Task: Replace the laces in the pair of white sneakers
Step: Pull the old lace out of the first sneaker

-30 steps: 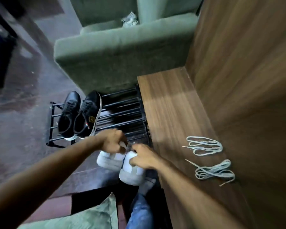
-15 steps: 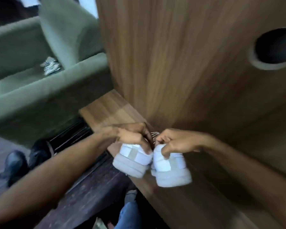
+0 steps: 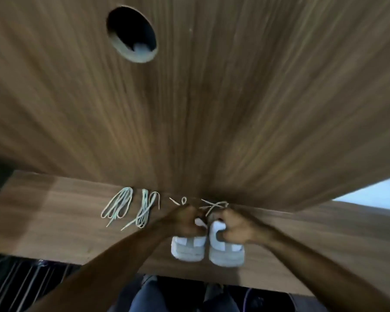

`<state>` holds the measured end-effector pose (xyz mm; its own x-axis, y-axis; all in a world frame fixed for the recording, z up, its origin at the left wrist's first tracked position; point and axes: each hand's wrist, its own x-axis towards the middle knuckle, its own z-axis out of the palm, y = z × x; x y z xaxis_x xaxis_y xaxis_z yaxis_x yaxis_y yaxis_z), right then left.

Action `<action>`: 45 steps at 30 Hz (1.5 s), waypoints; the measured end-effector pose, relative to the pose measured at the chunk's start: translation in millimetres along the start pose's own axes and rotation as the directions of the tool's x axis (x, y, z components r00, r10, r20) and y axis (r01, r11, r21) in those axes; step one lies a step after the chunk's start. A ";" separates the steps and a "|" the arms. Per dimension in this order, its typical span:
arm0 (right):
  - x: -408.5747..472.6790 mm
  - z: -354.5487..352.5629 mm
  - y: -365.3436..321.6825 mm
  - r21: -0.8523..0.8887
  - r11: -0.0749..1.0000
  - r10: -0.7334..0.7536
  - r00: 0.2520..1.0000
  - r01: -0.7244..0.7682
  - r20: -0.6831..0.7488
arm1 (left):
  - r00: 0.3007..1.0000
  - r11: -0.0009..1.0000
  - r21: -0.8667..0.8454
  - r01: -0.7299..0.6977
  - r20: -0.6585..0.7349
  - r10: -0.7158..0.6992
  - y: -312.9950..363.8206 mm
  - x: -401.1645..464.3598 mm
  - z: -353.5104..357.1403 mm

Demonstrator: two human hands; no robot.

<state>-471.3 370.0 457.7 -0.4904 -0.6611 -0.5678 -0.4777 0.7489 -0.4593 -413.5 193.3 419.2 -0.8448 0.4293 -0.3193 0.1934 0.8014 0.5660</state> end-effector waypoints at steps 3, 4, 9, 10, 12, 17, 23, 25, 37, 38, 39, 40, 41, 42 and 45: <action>-9.3 65.0 28.0 -0.120 0.993 -0.029 0.978 0.004 -0.205 | 1.000 0.997 0.078 0.026 -0.013 -0.025 -15.8 1.0 61.2; -15.1 85.1 32.6 -0.061 0.998 -0.020 0.978 0.008 -0.208 | 0.999 0.995 0.089 0.037 0.024 -0.040 -14.1 -1.5 81.7; -18.4 167.1 73.2 -0.085 0.996 -0.037 0.984 0.023 -0.173 | 0.999 0.999 0.022 -0.048 -0.007 0.048 -23.8 -16.7 182.8; -17.3 177.6 75.6 -0.089 0.996 -0.016 0.990 0.003 -0.142 | 0.998 0.999 0.014 -0.045 -0.038 0.046 -25.5 -20.8 197.2; -7.7 198.9 82.5 -0.145 0.989 -0.061 0.983 0.036 -0.175 | 0.984 0.996 0.025 -0.090 -0.149 0.093 -30.1 -21.3 212.4; 30.4 228.1 108.2 -0.142 0.982 -0.156 0.964 0.127 -0.215 | 0.958 0.993 0.086 -0.082 -0.268 0.102 -57.7 -6.1 224.1; 42.5 247.6 117.4 -0.136 0.947 -0.321 0.858 0.291 -0.402 | 0.934 0.985 0.127 -0.118 -0.322 0.153 -61.3 3.1 233.6; 53.5 255.8 127.7 -0.120 0.929 -0.363 0.803 0.349 -0.473 | 0.891 0.973 0.168 -0.157 -0.400 0.213 -70.9 7.4 240.5; 61.1 283.7 137.5 -0.209 0.876 -0.450 0.582 0.435 -0.678 | 0.659 0.929 0.269 -0.255 -0.654 0.371 -84.4 12.0 272.9; 60.4 285.1 134.2 -0.213 0.889 -0.433 0.592 0.406 -0.679 | 0.660 0.938 0.258 -0.230 -0.667 0.345 -82.3 9.5 273.5; 59.9 285.4 130.1 -0.206 0.906 -0.405 0.609 0.371 -0.682 | 0.668 0.949 0.246 -0.197 -0.675 0.313 -79.8 6.9 273.1; 57.5 284.7 124.7 -0.183 0.925 -0.363 0.629 0.333 -0.687 | 0.676 0.957 0.239 -0.163 -0.679 0.285 -74.4 3.6 270.7; 54.2 286.1 120.8 -0.153 0.940 -0.322 0.650 0.304 -0.688 | 0.686 0.961 0.239 -0.137 -0.678 0.266 -69.2 0.0 269.2; 51.0 287.5 118.0 -0.116 0.953 -0.283 0.680 0.281 -0.677 | 0.700 0.966 0.235 -0.112 -0.671 0.245 -65.5 -2.7 267.9; 46.6 287.3 115.8 -0.083 0.961 -0.255 0.733 0.263 -0.631 | 0.757 0.968 0.241 -0.072 -0.618 0.211 -59.9 -9.3 267.1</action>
<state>-340.1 439.2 181.7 -0.6974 -0.7044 0.1320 -0.6487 0.5422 -0.5341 -283.9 252.5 185.3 -0.9074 0.2366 0.3473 0.3686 0.8451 0.3873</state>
